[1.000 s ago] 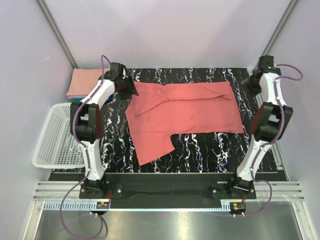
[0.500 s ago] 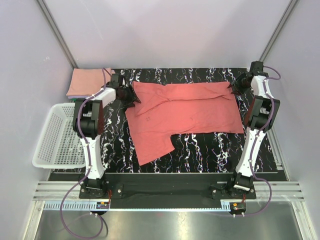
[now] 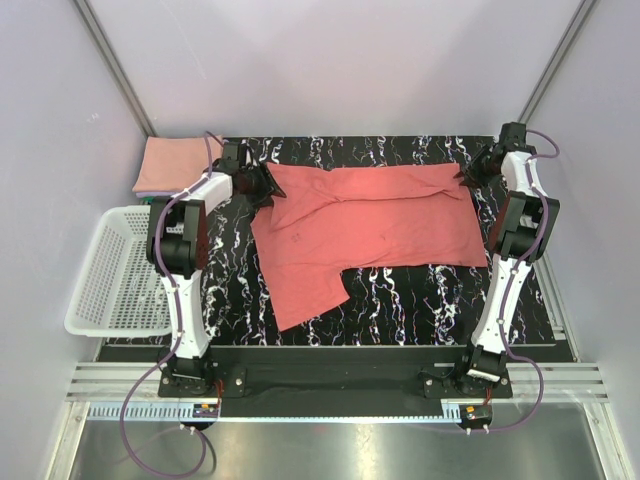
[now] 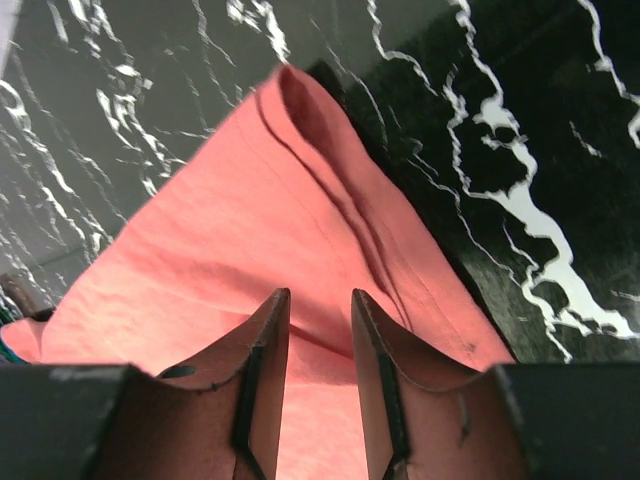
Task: Fold and stack the t-shirts
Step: Fold the tshirt
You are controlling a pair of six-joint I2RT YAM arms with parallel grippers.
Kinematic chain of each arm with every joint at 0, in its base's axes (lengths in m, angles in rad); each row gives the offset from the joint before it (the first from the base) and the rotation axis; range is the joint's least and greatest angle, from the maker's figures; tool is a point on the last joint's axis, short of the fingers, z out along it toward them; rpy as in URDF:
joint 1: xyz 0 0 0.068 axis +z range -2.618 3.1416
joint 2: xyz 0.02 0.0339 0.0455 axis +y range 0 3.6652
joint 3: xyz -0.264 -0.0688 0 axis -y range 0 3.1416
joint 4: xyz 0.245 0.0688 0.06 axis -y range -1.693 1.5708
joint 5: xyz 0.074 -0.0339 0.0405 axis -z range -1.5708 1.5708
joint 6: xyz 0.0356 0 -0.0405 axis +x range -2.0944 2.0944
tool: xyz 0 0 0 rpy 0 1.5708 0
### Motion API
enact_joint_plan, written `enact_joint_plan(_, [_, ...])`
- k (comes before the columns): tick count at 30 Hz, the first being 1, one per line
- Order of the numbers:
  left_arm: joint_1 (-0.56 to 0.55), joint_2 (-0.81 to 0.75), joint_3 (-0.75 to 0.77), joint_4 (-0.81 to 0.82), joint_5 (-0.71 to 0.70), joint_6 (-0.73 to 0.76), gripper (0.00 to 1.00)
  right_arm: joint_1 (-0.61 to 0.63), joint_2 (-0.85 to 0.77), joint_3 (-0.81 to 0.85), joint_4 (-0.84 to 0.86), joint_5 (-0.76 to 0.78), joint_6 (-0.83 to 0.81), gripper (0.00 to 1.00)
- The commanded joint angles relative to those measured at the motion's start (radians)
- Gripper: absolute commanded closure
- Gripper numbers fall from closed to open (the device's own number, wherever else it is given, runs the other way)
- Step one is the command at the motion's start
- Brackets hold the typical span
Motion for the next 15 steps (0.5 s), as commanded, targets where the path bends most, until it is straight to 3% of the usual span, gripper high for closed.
enact_joint_plan(1, [-0.001,-0.032,0.054,-0.017,-0.027,0.002,0.5,-0.001,-0.005,0.023,-0.065,0.029,-0.023,0.62])
enact_joint_plan(8, [-0.013,-0.038,0.071,0.03,0.01,-0.061,0.5,-0.001,-0.048,-0.064,-0.103,0.072,0.035,0.55])
enact_joint_plan(15, [-0.041,0.005,0.036,0.061,0.042,-0.095,0.5,-0.001,-0.053,-0.086,-0.017,0.059,0.006,0.57])
